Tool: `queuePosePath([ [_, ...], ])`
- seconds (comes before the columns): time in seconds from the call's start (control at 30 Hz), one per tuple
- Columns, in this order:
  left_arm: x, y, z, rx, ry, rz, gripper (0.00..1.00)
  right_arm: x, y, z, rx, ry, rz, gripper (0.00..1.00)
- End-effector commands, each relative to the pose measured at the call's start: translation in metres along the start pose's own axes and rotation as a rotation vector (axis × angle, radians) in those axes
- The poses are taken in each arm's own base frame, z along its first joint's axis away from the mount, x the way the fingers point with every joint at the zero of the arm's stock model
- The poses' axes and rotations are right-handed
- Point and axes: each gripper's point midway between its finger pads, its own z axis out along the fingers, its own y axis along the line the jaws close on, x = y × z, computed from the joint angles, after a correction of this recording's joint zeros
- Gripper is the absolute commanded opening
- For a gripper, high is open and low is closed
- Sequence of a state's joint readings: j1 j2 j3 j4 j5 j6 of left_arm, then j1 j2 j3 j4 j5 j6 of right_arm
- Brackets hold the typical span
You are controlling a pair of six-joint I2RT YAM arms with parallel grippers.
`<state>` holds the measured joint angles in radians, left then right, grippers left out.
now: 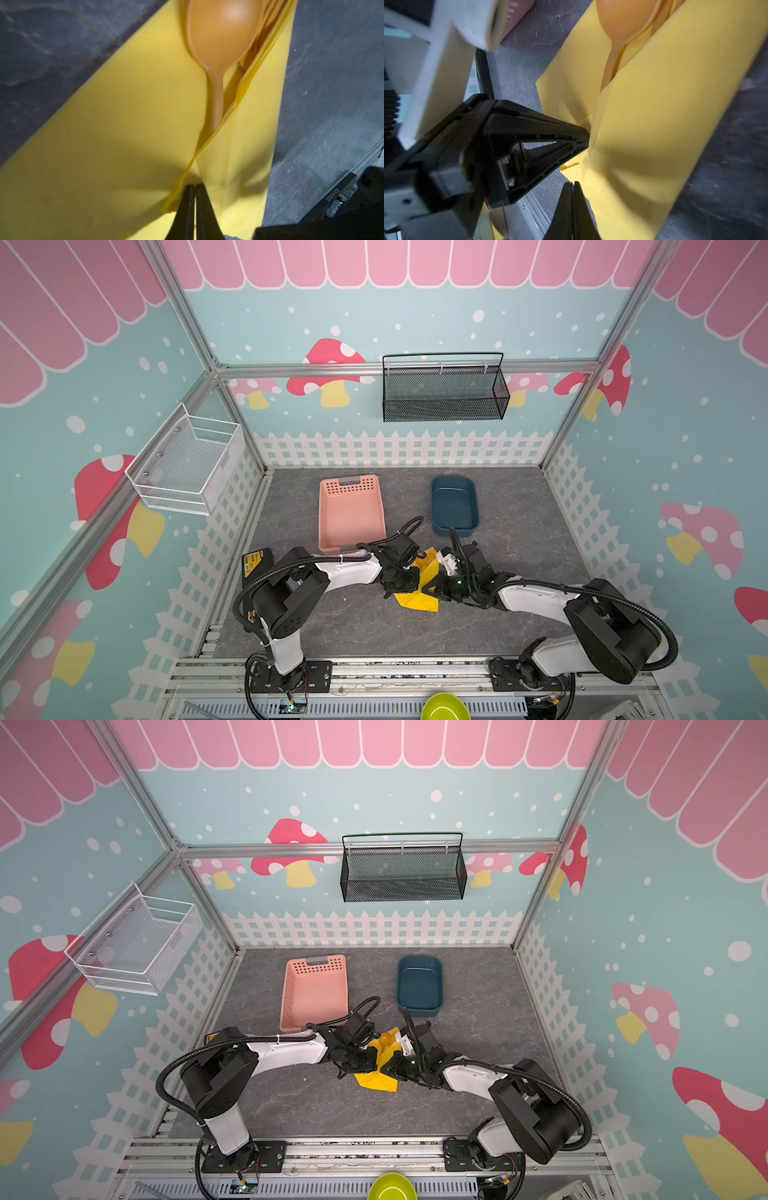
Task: Place the utensils on the paper napkin and roll it up
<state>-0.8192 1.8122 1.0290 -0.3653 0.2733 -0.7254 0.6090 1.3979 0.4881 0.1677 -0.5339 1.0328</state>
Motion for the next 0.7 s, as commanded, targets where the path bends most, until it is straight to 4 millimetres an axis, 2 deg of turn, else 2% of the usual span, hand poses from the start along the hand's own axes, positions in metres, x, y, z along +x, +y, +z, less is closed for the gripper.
queuePosePath([
  [0.0, 0.008, 0.015, 0.011, -0.035, 0.031, -0.014, 0.09, -0.011, -0.012, -0.010, 0.056, -0.061, 0.038, 0.04],
  [0.1, 0.009, 0.013, 0.013, -0.016, 0.030, -0.032, 0.09, -0.016, -0.019, -0.015, 0.059, -0.080, 0.050, 0.04],
  [0.3, 0.010, 0.004, 0.019, 0.029, 0.021, -0.060, 0.08, -0.019, -0.018, -0.016, 0.032, -0.057, 0.031, 0.04],
  [0.43, 0.012, -0.002, 0.022, 0.049, 0.020, -0.064, 0.08, -0.015, -0.018, -0.012, 0.019, -0.029, 0.031, 0.04],
  [0.67, 0.012, -0.001, 0.020, 0.044, 0.010, -0.068, 0.08, -0.003, -0.016, -0.003, 0.006, 0.028, 0.016, 0.03],
])
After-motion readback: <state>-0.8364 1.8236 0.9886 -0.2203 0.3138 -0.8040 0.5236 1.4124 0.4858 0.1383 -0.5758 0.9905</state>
